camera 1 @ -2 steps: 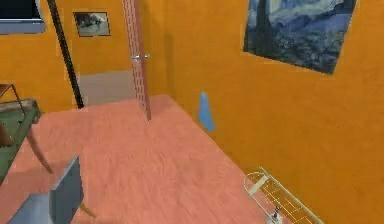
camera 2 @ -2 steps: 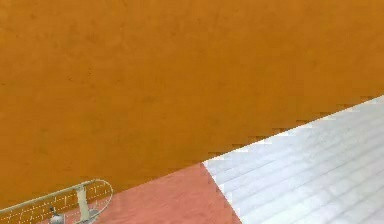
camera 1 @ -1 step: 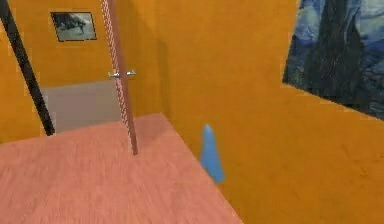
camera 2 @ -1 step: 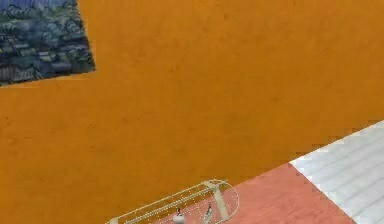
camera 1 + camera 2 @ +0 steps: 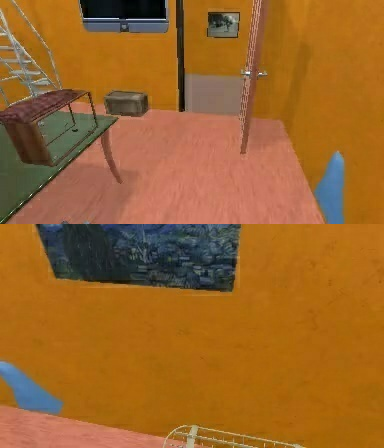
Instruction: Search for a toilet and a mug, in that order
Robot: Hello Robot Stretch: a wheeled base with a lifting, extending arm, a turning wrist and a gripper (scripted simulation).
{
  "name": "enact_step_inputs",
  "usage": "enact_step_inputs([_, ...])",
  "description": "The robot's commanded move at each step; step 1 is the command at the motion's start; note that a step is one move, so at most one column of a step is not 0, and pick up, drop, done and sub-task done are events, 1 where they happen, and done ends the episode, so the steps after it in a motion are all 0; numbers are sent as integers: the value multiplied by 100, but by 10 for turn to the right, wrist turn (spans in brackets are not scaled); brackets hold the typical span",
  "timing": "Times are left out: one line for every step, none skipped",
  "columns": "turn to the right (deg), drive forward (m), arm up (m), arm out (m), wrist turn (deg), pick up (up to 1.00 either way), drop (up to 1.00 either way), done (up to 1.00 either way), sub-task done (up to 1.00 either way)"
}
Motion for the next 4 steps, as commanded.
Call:
enact_step_inputs([0,100,0,0,0,0,0,0,0])
enact_step_inputs([0,100,0,0,0,0,0,0,0])
enact_step_inputs([0,30,0,0,0,0,0,0,0])
enact_step_inputs([270,0,0,0,0,0,0,0,0])
